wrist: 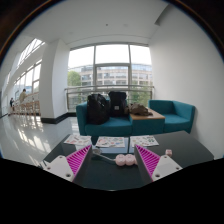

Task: Unplug charger

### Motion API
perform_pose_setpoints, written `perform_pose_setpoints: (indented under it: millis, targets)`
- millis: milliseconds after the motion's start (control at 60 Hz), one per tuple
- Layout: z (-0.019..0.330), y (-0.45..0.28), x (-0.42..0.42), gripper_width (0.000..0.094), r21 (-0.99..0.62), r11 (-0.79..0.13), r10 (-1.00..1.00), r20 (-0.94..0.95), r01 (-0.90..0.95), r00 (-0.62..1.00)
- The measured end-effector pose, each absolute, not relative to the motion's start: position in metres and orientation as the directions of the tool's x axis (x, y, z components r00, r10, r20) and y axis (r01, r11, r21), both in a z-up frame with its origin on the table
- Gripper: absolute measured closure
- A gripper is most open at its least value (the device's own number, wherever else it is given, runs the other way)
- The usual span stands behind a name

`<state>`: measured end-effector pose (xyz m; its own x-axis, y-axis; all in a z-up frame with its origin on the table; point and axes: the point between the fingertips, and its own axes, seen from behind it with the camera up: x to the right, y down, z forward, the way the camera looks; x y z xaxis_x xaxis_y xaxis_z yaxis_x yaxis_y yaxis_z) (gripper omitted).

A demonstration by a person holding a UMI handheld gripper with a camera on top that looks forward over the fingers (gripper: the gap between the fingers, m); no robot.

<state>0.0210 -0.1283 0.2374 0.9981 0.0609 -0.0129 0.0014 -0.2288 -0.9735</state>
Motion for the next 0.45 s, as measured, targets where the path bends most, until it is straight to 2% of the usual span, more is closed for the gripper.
perform_pose_setpoints:
  millis: [67,83,450]
  targets:
    - [0.232,-0.141,0.01,0.0092,-0.97,-0.243,0.082,-0.007,0.014,0.997]
    - [0.218,-0.136,-0.003,0.0092,-0.97,-0.241,0.082,-0.002,0.018,0.997]
    - [0.213,-0.158,-0.017,0.011,-0.954,-0.3,0.105,-0.048,-0.014,0.993]
